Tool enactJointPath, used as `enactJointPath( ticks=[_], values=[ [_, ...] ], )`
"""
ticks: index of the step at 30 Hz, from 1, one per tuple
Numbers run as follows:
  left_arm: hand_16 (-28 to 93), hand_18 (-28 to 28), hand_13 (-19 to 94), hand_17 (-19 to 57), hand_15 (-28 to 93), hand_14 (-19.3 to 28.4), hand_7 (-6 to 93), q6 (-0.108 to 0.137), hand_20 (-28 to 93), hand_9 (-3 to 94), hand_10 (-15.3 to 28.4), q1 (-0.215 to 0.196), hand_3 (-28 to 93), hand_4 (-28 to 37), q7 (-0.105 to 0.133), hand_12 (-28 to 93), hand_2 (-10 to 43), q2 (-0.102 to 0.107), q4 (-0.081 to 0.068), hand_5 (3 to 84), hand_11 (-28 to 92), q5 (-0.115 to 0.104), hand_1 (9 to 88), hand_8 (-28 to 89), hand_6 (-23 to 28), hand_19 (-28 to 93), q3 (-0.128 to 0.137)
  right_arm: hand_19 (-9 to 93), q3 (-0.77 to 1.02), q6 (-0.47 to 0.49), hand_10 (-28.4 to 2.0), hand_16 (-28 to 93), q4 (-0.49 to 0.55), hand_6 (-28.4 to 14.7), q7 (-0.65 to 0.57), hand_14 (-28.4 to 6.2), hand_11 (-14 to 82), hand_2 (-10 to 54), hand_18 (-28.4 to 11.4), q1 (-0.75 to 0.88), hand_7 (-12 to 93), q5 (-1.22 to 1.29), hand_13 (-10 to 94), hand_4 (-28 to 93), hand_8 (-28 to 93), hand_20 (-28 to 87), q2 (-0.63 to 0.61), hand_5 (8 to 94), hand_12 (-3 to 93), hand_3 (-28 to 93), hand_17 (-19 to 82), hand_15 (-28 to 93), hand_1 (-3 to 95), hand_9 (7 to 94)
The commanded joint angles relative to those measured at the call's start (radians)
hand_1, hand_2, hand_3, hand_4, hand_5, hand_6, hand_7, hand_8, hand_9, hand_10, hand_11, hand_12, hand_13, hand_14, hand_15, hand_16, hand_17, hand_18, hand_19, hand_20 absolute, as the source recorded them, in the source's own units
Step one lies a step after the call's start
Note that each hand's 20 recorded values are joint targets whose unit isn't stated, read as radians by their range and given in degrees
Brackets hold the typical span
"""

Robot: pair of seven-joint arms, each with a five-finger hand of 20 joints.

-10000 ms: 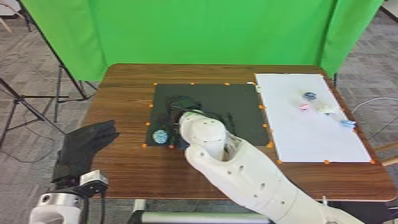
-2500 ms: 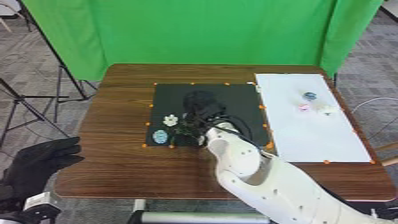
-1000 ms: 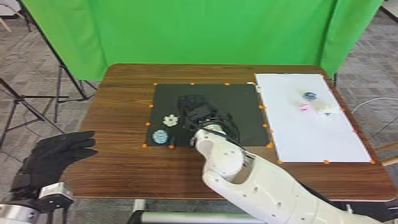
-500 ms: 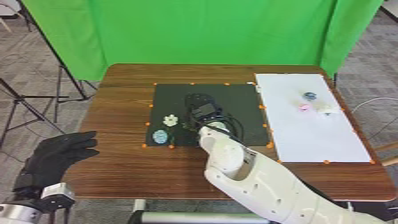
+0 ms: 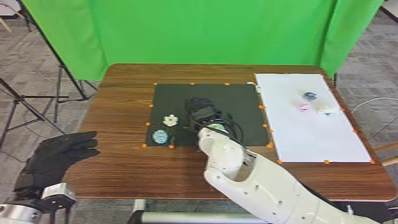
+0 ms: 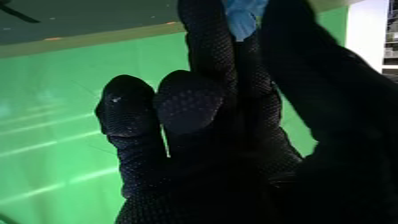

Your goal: Arrange flowers

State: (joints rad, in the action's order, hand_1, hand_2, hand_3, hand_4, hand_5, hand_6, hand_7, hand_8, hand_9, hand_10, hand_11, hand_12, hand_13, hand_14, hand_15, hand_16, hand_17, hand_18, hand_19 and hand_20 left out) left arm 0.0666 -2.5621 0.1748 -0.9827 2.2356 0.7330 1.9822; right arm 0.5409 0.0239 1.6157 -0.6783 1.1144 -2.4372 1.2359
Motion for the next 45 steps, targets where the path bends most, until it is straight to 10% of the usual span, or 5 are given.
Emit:
enactJointPath(
  ticks=[1,13,25,45],
  values=[
    [-12,28.4,42,0.8,69,28.4,16.1,0.006,49,50.3,24.4,-0.012,79,-14.5,-0.005,12,4.8,-0.002,0.003,55.4,35,0.002,28.6,-8,16.3,60,0.003,93,0.011,0.008,-15.6,25,0.025,-4.3,-0.001,-8.1,38.5,-9.5,-18.6,-0.001,30,0.012,72,-27,-11,39,0.003,65.3,21.2,83,51,81,35.5,68.5],
    [-12,28.4,43,1.0,69,28.4,16.2,0.022,49,50.2,24.5,-0.066,79,-14.4,0.017,12,4.8,-0.010,0.019,55.2,35,-0.005,28.7,-8,16.2,61,0.016,93,-0.025,-0.024,-17.0,24,0.078,-5.8,-0.008,-9.4,38.2,-8.0,-19.4,-0.055,28,0.024,72,-25,-12,39,-0.056,63.7,20.8,81,51,82,31.4,67.0],
    [-12,28.4,43,1.4,70,28.4,16.1,0.062,50,50.1,24.5,-0.156,79,-14.4,0.082,12,4.8,0.004,0.045,55.1,35,-0.024,28.6,-8,16.2,61,0.049,93,0.030,-0.081,-19.6,22,0.259,-7.4,0.068,-10.5,25.9,-4.8,-20.8,-0.111,23,0.126,69,-24,-11,33,-0.397,59.1,17.5,81,48,81,29.7,60.5],
    [-12,28.4,42,1.5,69,28.4,15.7,0.069,51,49.4,24.4,-0.155,78,-17.4,0.111,12,6.3,0.020,0.042,54.7,35,-0.030,26.1,-7,16.2,61,0.011,93,0.186,0.066,-19.0,21,0.049,-6.5,0.039,-9.0,19.1,-5.4,-20.4,-0.014,23,0.111,67,-26,-12,23,-0.561,53.4,17.0,84,43,83,29.1,55.1]
  ],
)
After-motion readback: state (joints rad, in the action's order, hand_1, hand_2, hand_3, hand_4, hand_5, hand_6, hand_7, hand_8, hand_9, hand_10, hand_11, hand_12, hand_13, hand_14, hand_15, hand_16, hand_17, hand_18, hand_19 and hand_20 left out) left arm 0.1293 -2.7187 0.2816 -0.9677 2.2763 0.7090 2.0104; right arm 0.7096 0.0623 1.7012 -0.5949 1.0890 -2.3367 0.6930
